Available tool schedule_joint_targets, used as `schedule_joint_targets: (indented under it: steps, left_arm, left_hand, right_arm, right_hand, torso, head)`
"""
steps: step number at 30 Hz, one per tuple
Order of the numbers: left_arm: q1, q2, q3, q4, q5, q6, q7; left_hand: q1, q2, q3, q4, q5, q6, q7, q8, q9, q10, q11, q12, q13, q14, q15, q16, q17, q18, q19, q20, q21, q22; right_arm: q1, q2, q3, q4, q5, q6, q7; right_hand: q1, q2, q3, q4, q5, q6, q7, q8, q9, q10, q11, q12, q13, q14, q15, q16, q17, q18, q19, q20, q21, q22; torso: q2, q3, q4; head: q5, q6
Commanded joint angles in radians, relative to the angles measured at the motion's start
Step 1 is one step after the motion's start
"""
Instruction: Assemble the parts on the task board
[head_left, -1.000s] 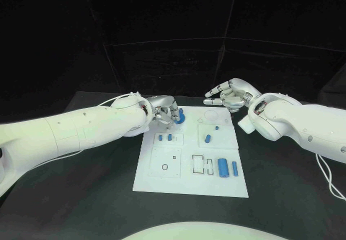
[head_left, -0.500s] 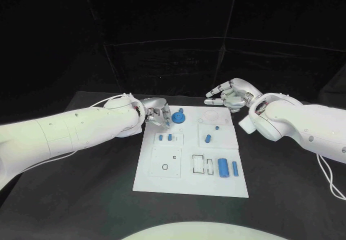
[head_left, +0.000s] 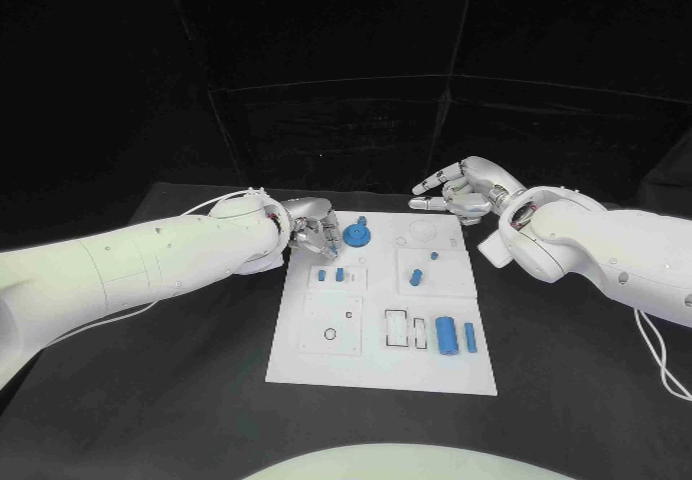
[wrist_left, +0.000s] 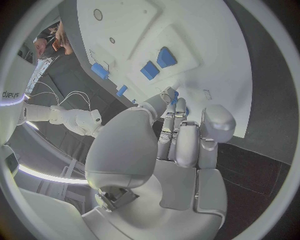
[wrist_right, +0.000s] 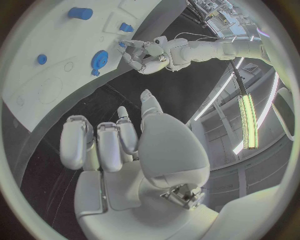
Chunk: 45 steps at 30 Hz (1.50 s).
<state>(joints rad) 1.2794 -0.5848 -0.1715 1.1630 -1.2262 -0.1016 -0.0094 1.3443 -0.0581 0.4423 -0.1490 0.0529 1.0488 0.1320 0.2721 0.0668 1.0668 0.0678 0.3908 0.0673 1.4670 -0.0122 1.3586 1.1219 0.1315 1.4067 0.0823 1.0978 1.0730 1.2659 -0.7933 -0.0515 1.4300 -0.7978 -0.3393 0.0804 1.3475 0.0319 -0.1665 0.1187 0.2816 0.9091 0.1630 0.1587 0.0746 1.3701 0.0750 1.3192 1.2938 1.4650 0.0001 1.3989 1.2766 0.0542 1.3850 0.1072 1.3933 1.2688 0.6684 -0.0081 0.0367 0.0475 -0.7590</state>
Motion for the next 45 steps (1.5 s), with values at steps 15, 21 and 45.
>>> schedule_joint_targets:
  steps: [15,21,45]
  left_arm:
    - [-0.002,0.018,-0.007,-0.002,0.005,0.035,-0.010]
    - [-0.002,0.019,-0.008,-0.003,0.005,0.044,-0.015]
    - [-0.001,0.023,-0.009,-0.014,0.006,0.040,-0.030]
  left_hand:
    - [-0.008,-0.001,0.006,-0.002,-0.004,0.005,-0.002,-0.004,0.001,0.007,-0.003,-0.005,-0.001,0.019,-0.006,-0.002,-0.003,-0.019,0.004,-0.001,0.008,0.003]
    - [-0.009,-0.001,0.006,-0.002,-0.004,0.006,-0.002,-0.004,0.001,0.007,-0.003,-0.005,-0.001,0.019,-0.006,-0.003,-0.004,-0.019,0.004,-0.001,0.008,0.003]
    - [-0.032,-0.028,0.010,-0.008,-0.004,-0.045,0.019,-0.055,-0.003,-0.052,0.022,-0.062,-0.004,0.013,0.012,-0.009,-0.025,-0.019,-0.006,0.013,-0.001,-0.002]
  right_arm:
    - [0.002,-0.001,0.001,0.002,0.003,-0.008,0.008]
    - [0.002,-0.001,0.001,0.002,0.003,-0.008,0.008]
    - [0.002,-0.001,0.001,0.002,0.003,-0.010,0.008]
  right_hand:
    - [-0.005,0.006,-0.006,0.000,0.004,-0.005,-0.004,0.003,-0.001,-0.004,-0.002,-0.003,0.000,0.045,-0.005,-0.004,0.002,0.016,-0.006,-0.003,-0.006,0.000]
    - [-0.005,0.006,-0.006,0.000,0.004,-0.005,-0.004,0.003,-0.001,-0.004,-0.002,-0.003,0.000,0.045,-0.005,-0.004,0.002,0.016,-0.006,-0.003,-0.006,0.000]
    - [-0.004,0.007,-0.007,-0.001,0.005,-0.005,-0.004,0.004,-0.001,-0.006,-0.003,-0.005,-0.002,0.045,-0.005,-0.006,-0.001,0.017,-0.006,-0.003,-0.007,-0.002]
  torso:
    - [0.000,-0.0005,0.0013]
    - [0.000,-0.0007,0.0017]
    - [0.000,-0.0005,0.0005]
  head:
    - [-0.001,-0.003]
    - [0.000,-0.003]
    - [0.000,-0.005]
